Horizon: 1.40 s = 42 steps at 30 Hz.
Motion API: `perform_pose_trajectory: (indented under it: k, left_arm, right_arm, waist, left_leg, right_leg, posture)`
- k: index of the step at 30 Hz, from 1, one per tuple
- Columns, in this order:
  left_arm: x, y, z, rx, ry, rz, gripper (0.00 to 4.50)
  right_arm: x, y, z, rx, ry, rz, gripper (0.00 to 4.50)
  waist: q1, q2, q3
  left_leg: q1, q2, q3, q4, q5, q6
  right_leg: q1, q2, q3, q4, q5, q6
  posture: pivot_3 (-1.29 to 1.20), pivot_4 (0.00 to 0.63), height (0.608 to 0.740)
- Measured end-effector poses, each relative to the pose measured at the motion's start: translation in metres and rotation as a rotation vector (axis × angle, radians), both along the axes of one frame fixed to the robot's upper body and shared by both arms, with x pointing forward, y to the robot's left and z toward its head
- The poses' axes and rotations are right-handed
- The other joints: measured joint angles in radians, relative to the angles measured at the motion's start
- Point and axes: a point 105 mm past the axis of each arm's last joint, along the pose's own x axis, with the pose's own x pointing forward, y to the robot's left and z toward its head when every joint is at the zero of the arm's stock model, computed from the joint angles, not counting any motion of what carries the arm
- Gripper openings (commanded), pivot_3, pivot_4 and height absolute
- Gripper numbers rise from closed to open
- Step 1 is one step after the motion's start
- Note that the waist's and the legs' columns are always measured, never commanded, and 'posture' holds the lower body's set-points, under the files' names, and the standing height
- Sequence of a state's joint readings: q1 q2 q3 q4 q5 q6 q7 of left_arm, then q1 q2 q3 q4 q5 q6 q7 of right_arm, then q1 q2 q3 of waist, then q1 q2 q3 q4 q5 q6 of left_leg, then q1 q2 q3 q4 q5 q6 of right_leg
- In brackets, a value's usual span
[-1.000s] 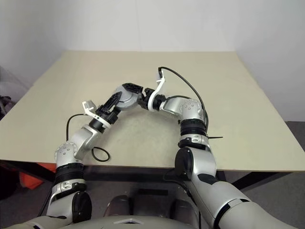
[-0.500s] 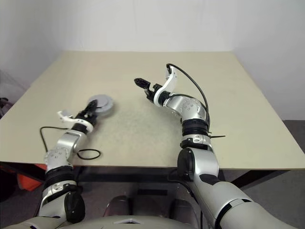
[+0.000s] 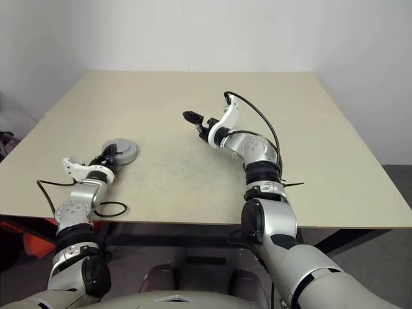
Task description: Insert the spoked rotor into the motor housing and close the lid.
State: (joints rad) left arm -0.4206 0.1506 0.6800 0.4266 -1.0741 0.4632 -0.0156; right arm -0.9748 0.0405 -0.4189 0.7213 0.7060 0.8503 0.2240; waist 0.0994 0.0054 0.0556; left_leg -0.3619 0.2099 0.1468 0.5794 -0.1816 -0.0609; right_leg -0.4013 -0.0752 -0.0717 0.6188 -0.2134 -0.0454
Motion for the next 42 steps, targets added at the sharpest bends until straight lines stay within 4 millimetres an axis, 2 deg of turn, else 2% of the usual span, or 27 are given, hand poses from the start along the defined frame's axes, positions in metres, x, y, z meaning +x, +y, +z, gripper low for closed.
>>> perform_pose_trajectory:
  k: [3,6,11,14,16,18,19,22,24,26,29,34,42]
  left_arm:
    - [0.001,0.007,0.003,0.044,0.011,0.036,4.03]
    - [0.000,0.025,0.004,0.105,0.043,0.126,4.03]
    - [-0.017,0.073,0.010,0.214,0.077,0.325,4.03]
    - [-0.021,0.087,0.022,0.324,0.066,0.385,4.03]
    - [-0.018,0.086,0.032,0.430,0.042,0.382,4.03]
    - [-0.010,0.074,0.045,0.526,-0.006,0.323,4.03]
    - [-0.003,0.059,0.054,0.592,-0.055,0.253,4.03]
    - [0.010,0.004,0.078,0.789,-0.214,-0.025,4.03]
    - [0.013,-0.035,0.088,0.901,-0.309,-0.211,4.03]
    - [0.011,-0.069,0.090,0.982,-0.382,-0.380,4.03]
    - [0.005,-0.104,0.082,1.059,-0.435,-0.588,4.03]
    - [-0.007,-0.137,0.058,1.147,-0.446,-0.837,4.03]
    - [-0.011,-0.149,0.049,1.157,-0.451,-0.884,4.03]
  right_arm:
    - [0.000,0.000,-0.003,-0.004,0.013,0.005,4.50]
    - [0.002,0.000,-0.003,-0.018,0.018,0.014,4.50]
    - [0.008,-0.008,-0.005,-0.062,0.001,-0.002,4.50]
    - [0.010,-0.005,-0.003,-0.136,-0.088,0.005,4.50]
    - [0.011,-0.005,0.000,-0.231,-0.226,0.000,4.50]
    - [0.011,-0.009,-0.002,-0.318,-0.328,-0.004,4.50]
    - [0.011,-0.014,-0.005,-0.371,-0.377,-0.004,4.50]
    - [0.010,-0.029,-0.010,-0.484,-0.485,0.028,4.50]
    - [0.010,-0.041,-0.007,-0.521,-0.550,0.055,4.50]
    - [0.009,-0.053,-0.001,-0.556,-0.613,0.078,4.50]
    - [0.010,-0.072,0.000,-0.632,-0.670,0.099,4.50]
    - [0.007,-0.097,-0.012,-0.750,-0.696,0.165,4.50]
    - [-0.003,-0.101,-0.038,-0.784,-0.681,0.214,4.50]
  waist:
    - [-0.005,0.000,0.000]
    - [-0.013,0.000,0.000]
    - [-0.008,-0.001,0.000]
    - [0.001,-0.001,0.000]
    - [0.011,-0.003,0.000]
    - [0.022,-0.005,0.000]
    - [0.029,-0.007,0.001]
    - [0.035,-0.008,0.001]
    - [0.033,-0.008,0.001]
    - [0.026,-0.008,0.001]
    - [0.017,-0.007,0.002]
    - [0.000,-0.006,0.002]
    - [-0.002,-0.005,0.003]
  left_leg:
    - [0.002,0.000,0.001,0.000,0.001,-0.001]
    - [0.003,0.002,0.002,0.000,0.002,-0.003]
    - [0.005,0.002,0.002,0.000,0.002,-0.003]
    - [0.003,0.001,0.001,0.000,0.002,-0.002]
    - [0.002,0.002,0.001,0.000,0.001,-0.002]
    - [0.001,0.002,0.001,0.001,0.001,-0.002]
    - [0.001,0.002,0.001,0.001,0.001,-0.001]
    - [0.000,0.002,0.001,0.002,0.001,-0.001]
    - [0.001,0.002,0.001,0.003,0.001,0.000]
    - [0.001,0.001,0.002,0.003,0.001,0.000]
    - [0.001,0.002,0.002,0.002,0.001,0.000]
    - [0.001,0.002,0.002,0.003,0.000,0.001]
    - [0.001,0.002,0.002,0.005,0.000,0.004]
  right_leg:
    - [0.001,0.000,0.001,0.001,-0.001,-0.002]
    - [0.001,0.001,0.003,0.003,-0.004,0.000]
    - [0.000,0.002,0.003,0.003,-0.001,-0.005]
    - [0.000,0.001,0.003,0.002,-0.001,-0.006]
    - [0.000,0.001,0.002,0.002,-0.001,-0.006]
    - [0.000,0.000,0.001,0.002,-0.001,-0.006]
    - [0.000,0.000,0.001,0.002,-0.001,-0.006]
    - [0.000,-0.002,0.001,0.003,-0.001,-0.006]
    - [0.000,-0.002,0.002,0.003,-0.001,-0.006]
    - [0.000,-0.001,0.002,0.004,-0.001,-0.007]
    - [0.000,0.001,0.002,0.005,-0.001,-0.009]
    - [0.000,0.001,0.002,0.005,-0.001,-0.010]
    - [0.000,0.001,0.001,0.005,-0.001,-0.011]
  posture:
    - [0.00,0.000,0.740]
    - [0.00,0.000,0.740]
    - [0.00,0.000,0.740]
    - [0.00,0.000,0.740]
    - [0.00,0.000,0.740]
    - [0.00,0.000,0.740]
    - [0.00,0.000,0.740]
    - [0.00,0.000,0.740]
    - [0.00,0.000,0.740]
    - [0.00,0.000,0.740]
    - [0.00,0.000,0.740]
    - [0.00,0.000,0.740]
    - [0.00,0.000,0.740]
